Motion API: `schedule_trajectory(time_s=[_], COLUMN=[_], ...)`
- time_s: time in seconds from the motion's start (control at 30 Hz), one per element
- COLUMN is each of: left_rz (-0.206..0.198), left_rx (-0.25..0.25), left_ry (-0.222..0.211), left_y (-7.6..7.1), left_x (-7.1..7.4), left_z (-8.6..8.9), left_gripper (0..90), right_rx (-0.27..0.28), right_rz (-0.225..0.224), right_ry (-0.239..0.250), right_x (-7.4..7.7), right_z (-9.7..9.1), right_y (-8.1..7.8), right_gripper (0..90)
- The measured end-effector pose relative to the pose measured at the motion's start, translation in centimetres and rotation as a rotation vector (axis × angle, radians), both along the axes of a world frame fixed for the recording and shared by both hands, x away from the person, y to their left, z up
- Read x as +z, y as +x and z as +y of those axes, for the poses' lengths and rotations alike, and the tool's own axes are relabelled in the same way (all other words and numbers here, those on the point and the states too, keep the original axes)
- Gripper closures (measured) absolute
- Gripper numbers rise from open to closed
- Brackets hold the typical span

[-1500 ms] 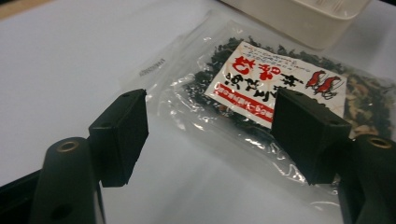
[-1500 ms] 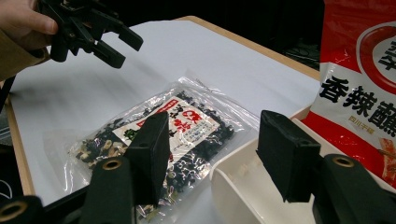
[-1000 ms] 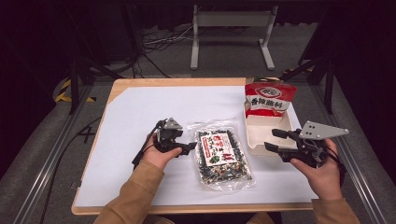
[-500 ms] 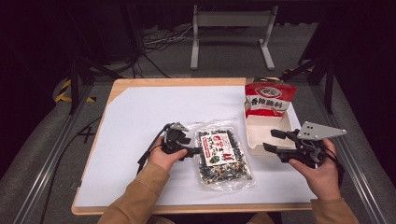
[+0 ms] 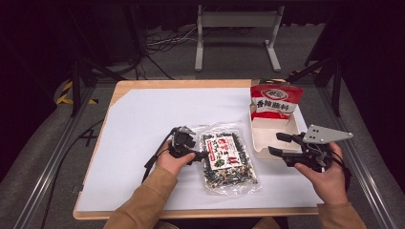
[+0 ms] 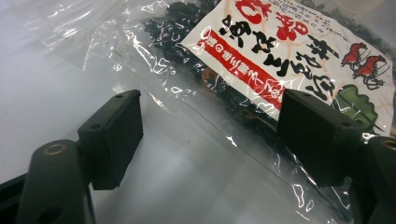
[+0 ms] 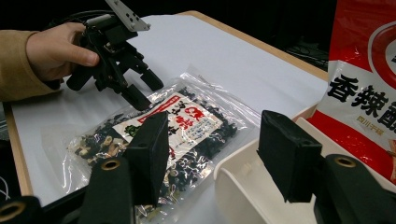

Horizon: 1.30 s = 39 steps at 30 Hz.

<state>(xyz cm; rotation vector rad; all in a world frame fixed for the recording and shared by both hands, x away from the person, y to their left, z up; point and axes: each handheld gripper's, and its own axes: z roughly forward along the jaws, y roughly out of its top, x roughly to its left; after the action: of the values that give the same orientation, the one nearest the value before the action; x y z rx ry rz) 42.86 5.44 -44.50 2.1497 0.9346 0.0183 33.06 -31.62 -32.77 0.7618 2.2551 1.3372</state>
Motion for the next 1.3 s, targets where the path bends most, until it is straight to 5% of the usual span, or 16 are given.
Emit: schedule_trajectory(time_s=[0.37,0.57,0.7,1.07,1.3], left_rz=[-0.014,-0.015,0.030,0.048,0.063], left_rx=[0.011,0.036,0.023,0.013,0.017], left_ry=[0.009,-0.044,-0.082,-0.107,-0.112], left_y=[-0.7,-1.1,-1.1,-1.2,-1.2], left_x=[0.0,-0.4,-0.5,-0.6,-0.1], left_z=[-1.1,-0.8,-1.0,-1.0,-0.8], left_gripper=[40.6,56.3,69.0,79.9,84.5], right_rx=[-0.001,0.004,0.006,0.007,0.028], right_rz=[0.003,0.004,0.003,0.003,0.001], right_ry=[0.011,0.005,0.007,0.012,0.017], right_x=[0.0,-0.1,0.0,0.0,0.2], right_z=[-0.1,0.1,0.1,0.1,-0.1], right_y=[0.1,0.1,0.1,0.1,-0.2], right_gripper=[43.0,42.9,42.7,43.3,58.7])
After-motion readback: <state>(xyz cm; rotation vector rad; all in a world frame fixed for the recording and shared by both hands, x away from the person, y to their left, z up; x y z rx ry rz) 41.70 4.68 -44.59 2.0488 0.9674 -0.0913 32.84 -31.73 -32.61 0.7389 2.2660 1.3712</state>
